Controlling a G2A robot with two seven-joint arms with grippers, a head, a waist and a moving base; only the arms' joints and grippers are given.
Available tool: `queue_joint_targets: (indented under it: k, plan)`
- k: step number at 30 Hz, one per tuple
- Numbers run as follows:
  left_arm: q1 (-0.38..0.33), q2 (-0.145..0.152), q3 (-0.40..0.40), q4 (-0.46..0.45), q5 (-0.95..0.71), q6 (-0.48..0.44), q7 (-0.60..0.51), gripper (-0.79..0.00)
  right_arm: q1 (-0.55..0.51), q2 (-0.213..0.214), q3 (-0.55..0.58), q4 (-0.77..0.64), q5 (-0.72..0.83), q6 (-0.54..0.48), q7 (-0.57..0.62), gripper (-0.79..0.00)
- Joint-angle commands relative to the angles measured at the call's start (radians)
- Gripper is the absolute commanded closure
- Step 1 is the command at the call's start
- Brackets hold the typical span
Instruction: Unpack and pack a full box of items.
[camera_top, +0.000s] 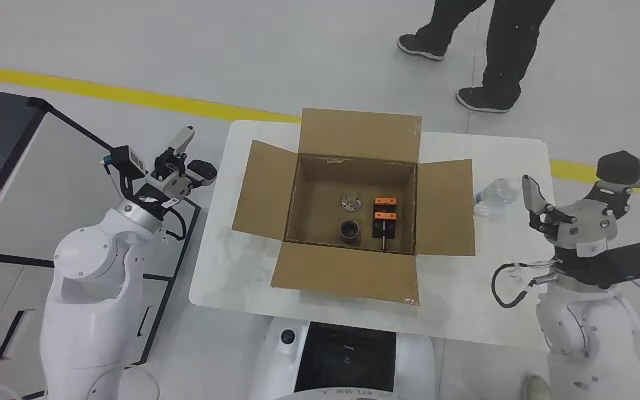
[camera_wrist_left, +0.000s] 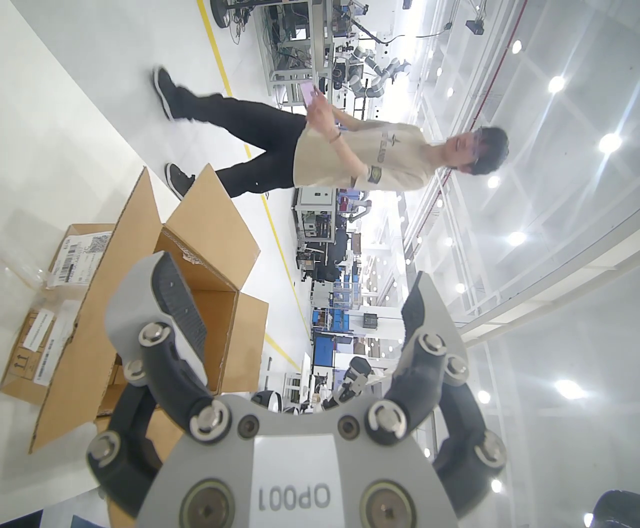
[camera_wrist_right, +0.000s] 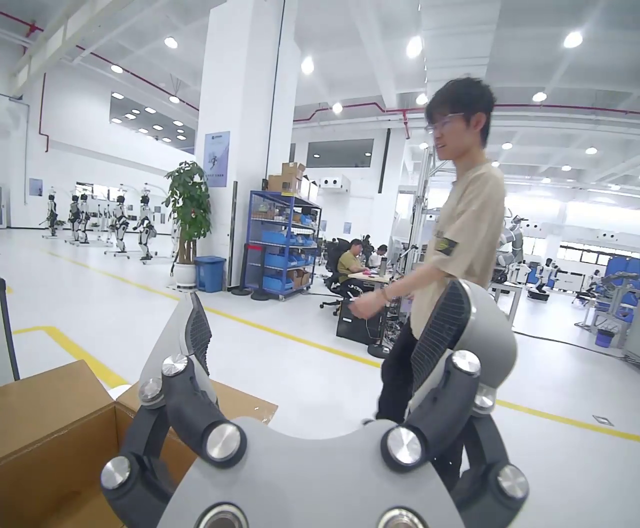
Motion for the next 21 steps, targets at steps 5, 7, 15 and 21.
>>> queue_joint_targets:
  k: [5,7,15,21]
  plan:
    - [0.0,0.0,0.0,0.0,0.0,0.0,0.0,-0.785,0.067,0.009,-0.106,-0.048,0.017,-0.196,0.176,-0.785]
    - [0.0,0.0,0.0,0.0,0.0,0.0,0.0,-0.785,0.114,0.009,-0.186,-0.025,0.011,-0.233,0.224,-0.785]
    - [0.0,0.0,0.0,0.0,0.0,0.0,0.0,-0.785,0.295,-0.005,-0.371,0.146,0.068,-0.146,0.523,-0.785]
    - [0.0,0.0,0.0,0.0,0.0,0.0,0.0,-0.785,0.295,-0.005,-0.371,0.146,0.068,-0.146,0.523,-0.785]
